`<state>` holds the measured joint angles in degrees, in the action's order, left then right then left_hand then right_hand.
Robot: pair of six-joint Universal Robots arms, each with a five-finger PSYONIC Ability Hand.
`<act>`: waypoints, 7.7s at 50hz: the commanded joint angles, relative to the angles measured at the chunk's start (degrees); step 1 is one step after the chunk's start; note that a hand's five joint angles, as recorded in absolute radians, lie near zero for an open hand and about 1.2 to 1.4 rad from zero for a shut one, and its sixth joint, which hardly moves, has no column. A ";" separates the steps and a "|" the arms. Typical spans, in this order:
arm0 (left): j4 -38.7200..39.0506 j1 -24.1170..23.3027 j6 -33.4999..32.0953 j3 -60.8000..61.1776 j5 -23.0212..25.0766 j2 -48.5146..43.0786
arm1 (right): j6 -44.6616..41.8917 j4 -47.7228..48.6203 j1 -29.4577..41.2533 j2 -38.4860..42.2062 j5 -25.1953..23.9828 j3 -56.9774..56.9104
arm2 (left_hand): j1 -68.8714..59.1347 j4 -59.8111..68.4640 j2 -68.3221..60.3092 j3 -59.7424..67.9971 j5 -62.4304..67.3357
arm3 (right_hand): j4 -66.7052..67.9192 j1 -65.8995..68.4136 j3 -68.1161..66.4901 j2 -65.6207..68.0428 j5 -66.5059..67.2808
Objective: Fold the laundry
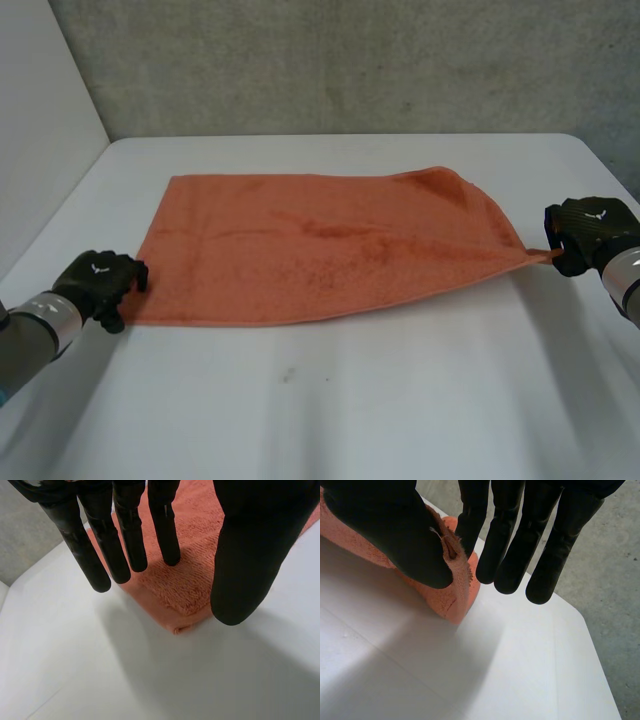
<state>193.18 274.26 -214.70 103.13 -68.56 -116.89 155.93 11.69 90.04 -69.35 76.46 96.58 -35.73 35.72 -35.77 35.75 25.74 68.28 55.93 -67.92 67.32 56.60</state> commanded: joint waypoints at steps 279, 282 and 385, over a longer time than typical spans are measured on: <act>14.77 -14.98 29.52 3.66 -9.67 14.06 | -14.16 8.88 41.97 21.55 -0.20 -20.03 | 21.65 -21.63 21.69 -21.66 -21.65 | -45.79 -33.43 45.43 -44.83 -44.11; 14.77 -15.07 29.43 3.66 -9.67 14.06 | -13.03 8.79 41.53 17.43 5.43 -20.12 | 21.65 -21.63 21.69 -21.66 -21.65 | -58.28 -45.93 57.92 -57.32 -56.60; 12.14 -37.04 30.92 -15.68 -21.09 -0.88 | 14.49 -8.24 32.92 12.56 3.70 -26.70 | 21.82 -21.80 21.86 -21.83 -21.82 | -58.28 -45.93 57.92 -57.32 -56.60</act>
<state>207.43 240.93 -184.47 92.20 -89.51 -114.16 162.70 7.74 127.52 -57.77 82.80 72.55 -12.58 12.38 -12.41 12.47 2.37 13.14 11.57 -12.16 12.53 3.94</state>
